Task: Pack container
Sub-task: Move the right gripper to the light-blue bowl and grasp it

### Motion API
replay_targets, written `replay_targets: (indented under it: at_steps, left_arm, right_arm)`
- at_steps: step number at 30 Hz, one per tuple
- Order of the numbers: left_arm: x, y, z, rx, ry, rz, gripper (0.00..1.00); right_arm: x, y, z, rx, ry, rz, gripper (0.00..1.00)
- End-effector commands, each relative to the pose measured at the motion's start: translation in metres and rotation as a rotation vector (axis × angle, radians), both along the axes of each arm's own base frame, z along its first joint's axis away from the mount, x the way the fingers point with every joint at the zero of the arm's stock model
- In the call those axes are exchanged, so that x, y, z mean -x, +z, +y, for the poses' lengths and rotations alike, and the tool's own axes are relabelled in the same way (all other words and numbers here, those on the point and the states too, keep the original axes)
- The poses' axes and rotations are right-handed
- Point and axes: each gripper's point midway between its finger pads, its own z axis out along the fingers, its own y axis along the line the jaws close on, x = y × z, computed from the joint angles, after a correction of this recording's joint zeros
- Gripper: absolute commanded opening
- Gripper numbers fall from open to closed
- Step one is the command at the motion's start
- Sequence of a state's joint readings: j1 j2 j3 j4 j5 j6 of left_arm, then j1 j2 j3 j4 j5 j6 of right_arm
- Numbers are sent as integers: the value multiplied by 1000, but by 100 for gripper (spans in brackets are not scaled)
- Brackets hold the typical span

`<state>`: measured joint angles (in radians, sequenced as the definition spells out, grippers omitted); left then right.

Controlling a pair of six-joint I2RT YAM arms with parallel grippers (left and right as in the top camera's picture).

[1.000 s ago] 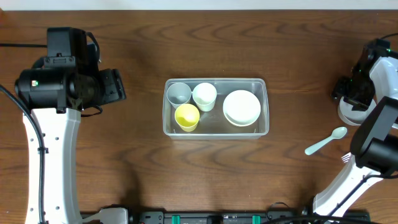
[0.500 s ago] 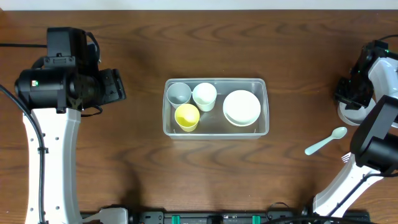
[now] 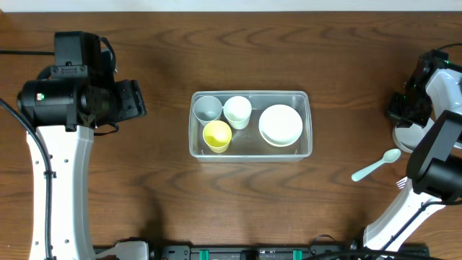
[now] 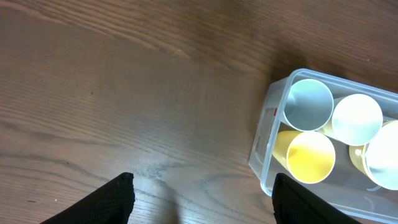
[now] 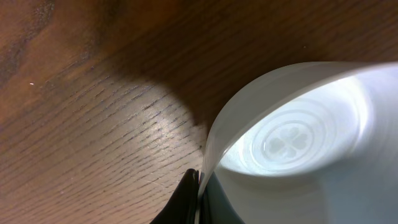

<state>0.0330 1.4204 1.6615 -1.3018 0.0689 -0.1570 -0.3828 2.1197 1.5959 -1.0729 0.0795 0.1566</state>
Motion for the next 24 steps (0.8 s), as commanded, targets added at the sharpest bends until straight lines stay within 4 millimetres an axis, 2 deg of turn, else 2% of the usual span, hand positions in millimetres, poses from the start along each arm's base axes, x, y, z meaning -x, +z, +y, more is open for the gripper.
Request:
replay_targets:
  at_steps: [1, 4, 6, 9, 11, 15, 18, 21, 24]
  left_arm:
    - [1, -5, 2, 1, 7, 18, 71]
    - [1, -5, 2, 1, 7, 18, 71]
    - [1, -5, 2, 1, 7, 18, 71]
    - [1, -5, 2, 1, 7, 18, 71]
    - [1, -5, 2, 1, 7, 18, 71]
    - [1, -5, 2, 1, 7, 18, 71]
    - [1, -5, 2, 1, 7, 18, 71]
    - [1, -5, 2, 1, 7, 18, 71]
    - [1, -5, 2, 1, 7, 18, 72]
  right_arm:
    - [-4, 1, 9, -56, -6, -26, 1]
    - [-14, 16, 20, -80, 46, -67, 1]
    - [-24, 34, 30, -81, 98, -112, 1]
    - [-38, 68, 49, -58, 195, -189, 1]
    - [-46, 97, 71, -40, 291, -256, 1]
    - [-51, 149, 127, -15, 512, -381, 1]
    - [-42, 183, 185, -35, 733, -463, 1]
    - [-24, 203, 237, -55, 898, -504, 1]
    - [-6, 207, 278, -85, 1007, -501, 1]
